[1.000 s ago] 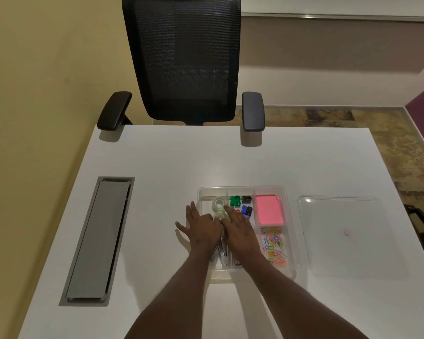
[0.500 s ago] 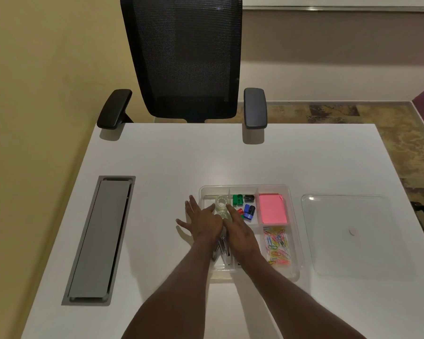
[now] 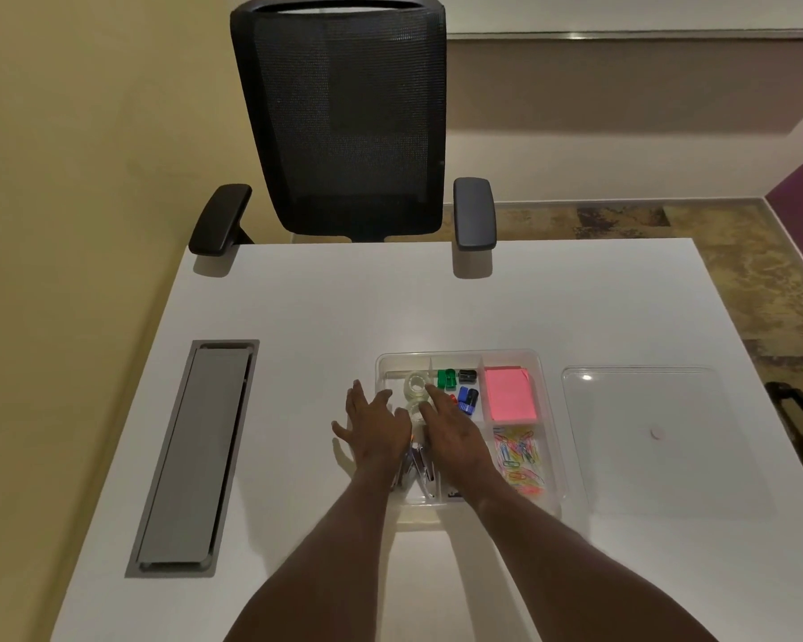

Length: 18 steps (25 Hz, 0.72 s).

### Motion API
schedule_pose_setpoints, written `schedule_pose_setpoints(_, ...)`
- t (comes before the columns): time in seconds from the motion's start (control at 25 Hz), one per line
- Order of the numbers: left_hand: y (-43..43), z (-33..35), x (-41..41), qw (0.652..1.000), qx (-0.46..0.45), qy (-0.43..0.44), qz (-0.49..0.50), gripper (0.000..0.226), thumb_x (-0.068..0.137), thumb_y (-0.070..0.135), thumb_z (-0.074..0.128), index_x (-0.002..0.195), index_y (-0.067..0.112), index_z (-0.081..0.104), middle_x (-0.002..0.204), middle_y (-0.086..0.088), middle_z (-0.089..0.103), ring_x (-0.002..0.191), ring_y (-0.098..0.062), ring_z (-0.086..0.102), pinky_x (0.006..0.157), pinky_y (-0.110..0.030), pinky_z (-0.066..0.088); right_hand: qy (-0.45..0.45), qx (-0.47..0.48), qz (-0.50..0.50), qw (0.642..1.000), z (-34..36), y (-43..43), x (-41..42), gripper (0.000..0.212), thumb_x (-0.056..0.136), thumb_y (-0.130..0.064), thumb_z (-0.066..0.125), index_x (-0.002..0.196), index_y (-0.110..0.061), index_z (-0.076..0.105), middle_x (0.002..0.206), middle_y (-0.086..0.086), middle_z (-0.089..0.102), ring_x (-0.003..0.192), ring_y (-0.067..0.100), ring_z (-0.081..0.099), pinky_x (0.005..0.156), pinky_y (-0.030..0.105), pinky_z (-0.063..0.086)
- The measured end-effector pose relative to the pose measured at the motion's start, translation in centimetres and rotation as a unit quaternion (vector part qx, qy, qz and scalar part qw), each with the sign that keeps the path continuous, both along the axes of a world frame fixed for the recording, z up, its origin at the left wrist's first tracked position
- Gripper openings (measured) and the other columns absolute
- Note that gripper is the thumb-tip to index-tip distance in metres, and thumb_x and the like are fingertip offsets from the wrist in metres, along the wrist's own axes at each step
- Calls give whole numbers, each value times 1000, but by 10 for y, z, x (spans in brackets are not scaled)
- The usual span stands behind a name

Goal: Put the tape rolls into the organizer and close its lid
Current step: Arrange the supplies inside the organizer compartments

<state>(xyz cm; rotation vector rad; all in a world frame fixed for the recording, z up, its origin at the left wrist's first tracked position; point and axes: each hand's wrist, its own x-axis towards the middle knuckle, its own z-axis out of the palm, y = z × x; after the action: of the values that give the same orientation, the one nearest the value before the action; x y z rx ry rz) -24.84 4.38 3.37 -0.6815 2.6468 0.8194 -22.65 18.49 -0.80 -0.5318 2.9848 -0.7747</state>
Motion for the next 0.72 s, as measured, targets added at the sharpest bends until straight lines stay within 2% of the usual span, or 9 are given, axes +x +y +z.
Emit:
schedule_pose_setpoints(0.12, -8, 5, 18, 1000, -5, 29, -6, 40, 98, 29, 53, 139, 30, 55, 165, -4, 28, 155, -19, 18, 122, -60, 10, 32, 26, -6, 999, 10, -3, 5, 61, 76, -17, 89, 130, -5, 64, 140, 19, 61, 132, 32, 58, 114, 39, 33)
schedule_pose_setpoints(0.24, -16, 7, 42, 997, -25, 65, -16, 36, 100, 29, 52, 135, 30, 59, 157, -2, 40, 150, -18, 30, 121, -55, 16, 53, 62, -14, 997, 23, -3, 18, 64, 68, -17, 94, 124, -5, 67, 133, 21, 65, 125, 36, 62, 109, 44, 43)
schedule_pose_setpoints(0.4, -21, 16, 75, 996, -12, 86, -3, 39, 99, 32, 46, 133, 21, 61, 148, -3, 51, 142, -22, 41, 118, -53, 23, 59, 67, -14, 996, 35, 5, 42, 54, 77, -19, 88, 124, -4, 66, 133, 23, 64, 126, 37, 61, 107, 46, 50)
schedule_pose_setpoints(0.52, -19, 21, 101, 997, -19, 69, -12, 36, 101, 28, 50, 135, 20, 57, 148, -2, 50, 141, -22, 42, 118, -54, 24, 95, 72, -17, 993, 42, 20, 63, 41, 85, -13, 79, 123, -2, 66, 133, 25, 63, 125, 37, 61, 103, 45, 54)
schedule_pose_setpoints(0.72, 10, 33, 138, 995, -57, 51, -69, 37, 102, 27, 52, 138, 19, 55, 151, -3, 48, 140, -23, 43, 117, -54, 28, 131, 115, -22, 984, 49, 66, 98, 33, 81, -14, 81, 110, -2, 72, 128, 23, 67, 119, 38, 65, 96, 48, 57)
